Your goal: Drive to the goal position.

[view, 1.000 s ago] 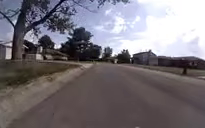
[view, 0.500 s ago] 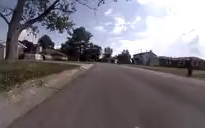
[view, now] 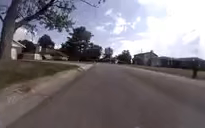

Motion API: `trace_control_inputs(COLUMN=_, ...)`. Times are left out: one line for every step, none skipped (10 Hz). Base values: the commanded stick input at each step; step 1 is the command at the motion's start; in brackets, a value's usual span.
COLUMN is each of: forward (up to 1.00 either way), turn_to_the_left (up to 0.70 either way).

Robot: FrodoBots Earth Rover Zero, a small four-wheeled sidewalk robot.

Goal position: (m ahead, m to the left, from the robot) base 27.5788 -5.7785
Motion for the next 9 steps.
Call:
trace_control_inputs(forward=1.00, turn_to_the_left=0.00)
trace_control_inputs(forward=1.00, turn_to_the_left=0.00)
trace_control_inputs(forward=1.00, turn_to_the_left=0.00)
trace_control_inputs(forward=1.00, turn_to_the_left=0.00)
trace_control_inputs(forward=1.00, turn_to_the_left=0.00)
trace_control_inputs(forward=1.00, turn_to_the_left=0.00)
trace_control_inputs(forward=1.00, turn_to_the_left=0.00)
trace_control_inputs(forward=1.00, turn_to_the_left=0.00)
trace_control_inputs(forward=1.00, turn_to_the_left=0.00)
